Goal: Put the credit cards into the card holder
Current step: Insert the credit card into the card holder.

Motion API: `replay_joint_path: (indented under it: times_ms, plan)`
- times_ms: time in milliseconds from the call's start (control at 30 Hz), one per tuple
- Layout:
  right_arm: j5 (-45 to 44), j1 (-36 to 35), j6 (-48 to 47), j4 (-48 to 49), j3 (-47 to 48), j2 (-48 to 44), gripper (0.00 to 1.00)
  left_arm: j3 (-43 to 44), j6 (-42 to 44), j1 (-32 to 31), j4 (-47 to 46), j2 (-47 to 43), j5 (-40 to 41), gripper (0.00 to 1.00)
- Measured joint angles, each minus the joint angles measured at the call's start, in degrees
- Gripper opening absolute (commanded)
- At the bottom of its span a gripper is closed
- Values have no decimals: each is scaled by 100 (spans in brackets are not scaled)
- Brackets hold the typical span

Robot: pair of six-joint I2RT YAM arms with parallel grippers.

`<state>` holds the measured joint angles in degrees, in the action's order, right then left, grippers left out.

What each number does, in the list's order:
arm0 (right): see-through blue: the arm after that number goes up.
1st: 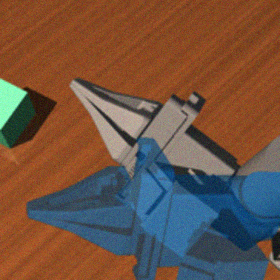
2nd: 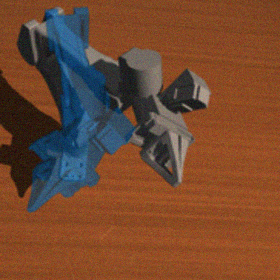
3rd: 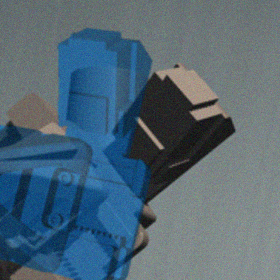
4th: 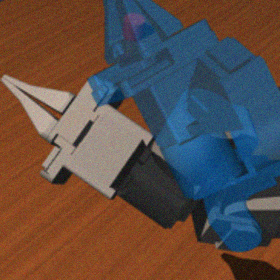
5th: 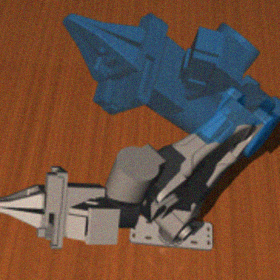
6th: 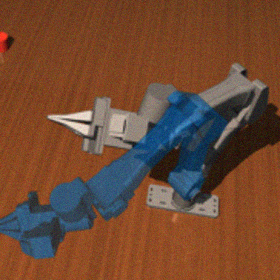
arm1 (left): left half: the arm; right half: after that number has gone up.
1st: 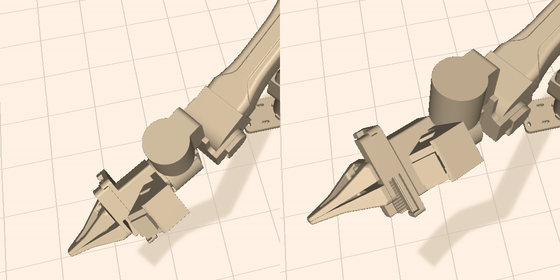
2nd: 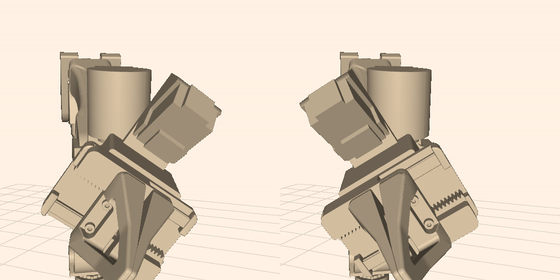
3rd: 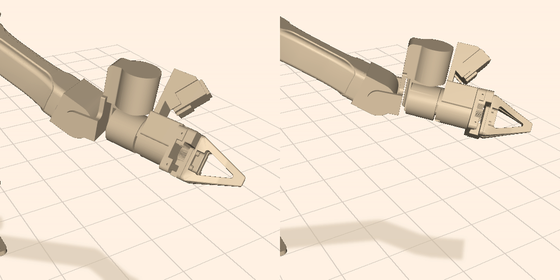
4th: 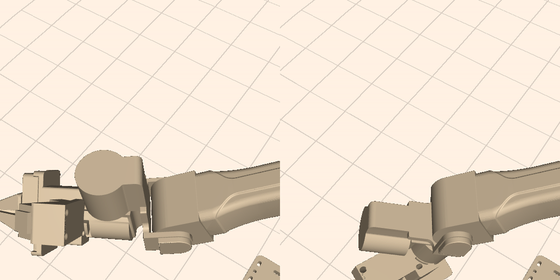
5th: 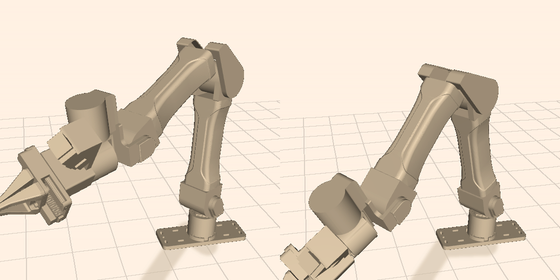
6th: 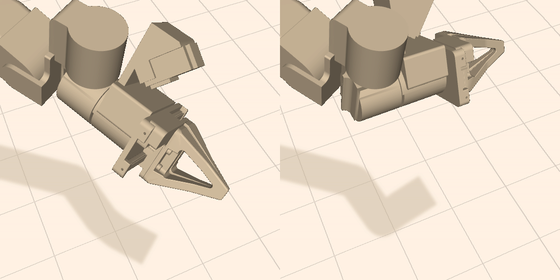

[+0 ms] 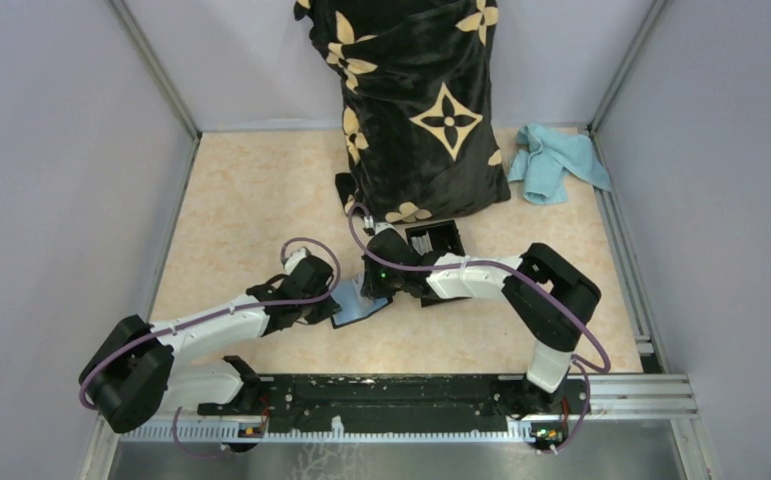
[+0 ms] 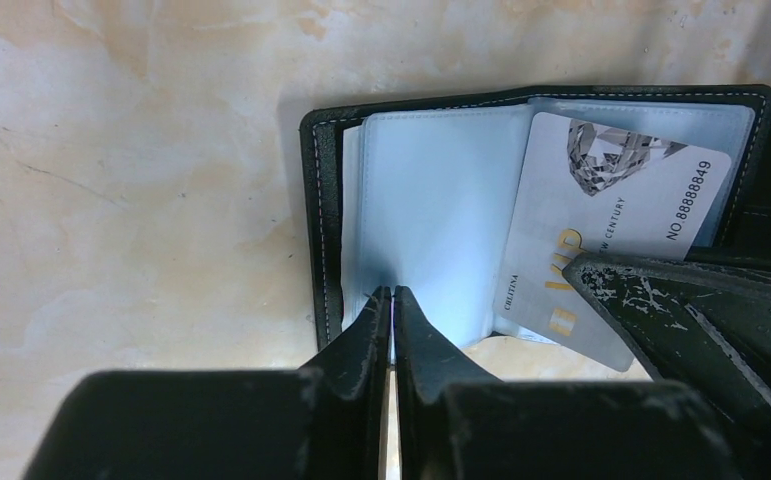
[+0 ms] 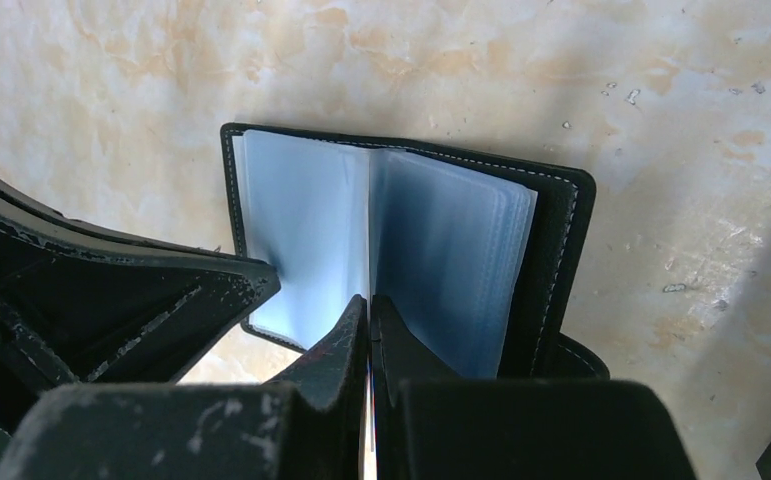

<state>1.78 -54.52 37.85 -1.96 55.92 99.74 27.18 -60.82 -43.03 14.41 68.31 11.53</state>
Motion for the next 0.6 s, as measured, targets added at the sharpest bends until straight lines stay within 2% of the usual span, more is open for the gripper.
replay_joint_path:
  times_ms: [600]
  plan:
    - [529,192,302,398,-258,-26,0,-90,-111,0,-101,-46,9,8]
